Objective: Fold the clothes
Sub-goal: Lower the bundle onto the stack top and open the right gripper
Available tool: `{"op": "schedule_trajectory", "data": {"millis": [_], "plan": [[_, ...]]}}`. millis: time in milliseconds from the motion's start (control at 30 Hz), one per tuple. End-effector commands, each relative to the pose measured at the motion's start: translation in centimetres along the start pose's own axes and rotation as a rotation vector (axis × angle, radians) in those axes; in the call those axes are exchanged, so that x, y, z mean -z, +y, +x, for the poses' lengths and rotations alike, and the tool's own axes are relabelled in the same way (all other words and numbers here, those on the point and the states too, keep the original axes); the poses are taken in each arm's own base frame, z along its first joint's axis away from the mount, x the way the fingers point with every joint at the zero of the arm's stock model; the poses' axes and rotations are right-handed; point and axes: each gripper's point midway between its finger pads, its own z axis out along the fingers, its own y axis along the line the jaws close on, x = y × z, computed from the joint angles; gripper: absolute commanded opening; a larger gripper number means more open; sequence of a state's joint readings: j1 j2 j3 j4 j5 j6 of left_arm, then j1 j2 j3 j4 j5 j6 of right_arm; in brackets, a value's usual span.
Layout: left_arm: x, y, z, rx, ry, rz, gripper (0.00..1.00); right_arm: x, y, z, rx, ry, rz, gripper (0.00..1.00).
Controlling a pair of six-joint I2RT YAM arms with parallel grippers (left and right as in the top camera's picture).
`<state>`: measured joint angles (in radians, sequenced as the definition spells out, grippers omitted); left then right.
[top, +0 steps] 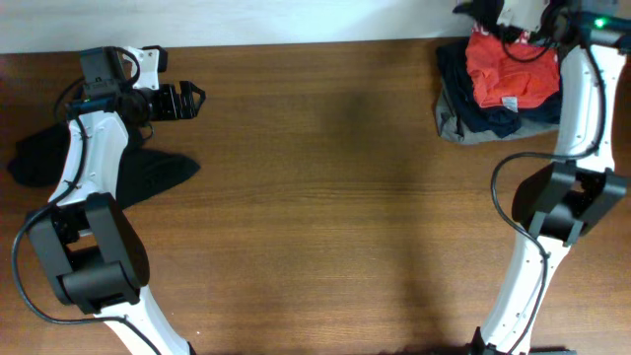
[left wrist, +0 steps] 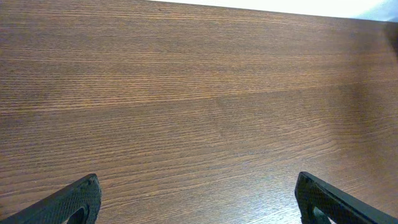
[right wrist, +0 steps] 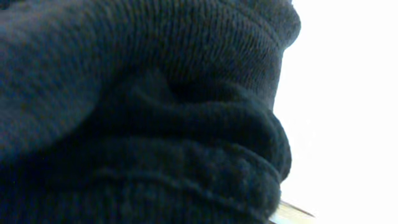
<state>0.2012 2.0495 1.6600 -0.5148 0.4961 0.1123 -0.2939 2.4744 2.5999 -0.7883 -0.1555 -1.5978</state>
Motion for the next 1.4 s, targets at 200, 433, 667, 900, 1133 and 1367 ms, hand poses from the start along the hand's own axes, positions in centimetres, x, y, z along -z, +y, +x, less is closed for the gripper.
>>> {"op": "schedule_trajectory", "data": {"millis": [200,433,667,900,1133,1367], "plan": [[0.8,-0.3,-1.4,-0.039,-0.037,-0.010,0.99,-0.5,3.5,3.0,-0.046,0.076,-0.120,0.04],[0.8,-0.5,-1.6,-0.008,-0.045,-0.006,0.99,0.6,8.1,3.3,-0.077,0.084,-0.312,0.99],[0.8,-0.5,-1.6,-0.007,-0.045,-0.005,0.99,3.3,7.2,2.3,-0.074,0.077,-0.322,0.99],[0.6,-0.8,-1.6,-0.011,-0.044,-0.001,0.99,10.6,1.6,-0.4,-0.143,0.068,-0.183,0.99],[0.6,-0.8,-1.6,-0.012,-0.044,-0.002,0.99,16.8,-0.8,-9.1,-0.314,-0.239,-0.162,0.99],[0.6,-0.7,-1.5,-0.010,-0.040,-0.005,0.99,22.3,0.5,-22.4,-0.345,-0.758,-0.341,0.99]]}}
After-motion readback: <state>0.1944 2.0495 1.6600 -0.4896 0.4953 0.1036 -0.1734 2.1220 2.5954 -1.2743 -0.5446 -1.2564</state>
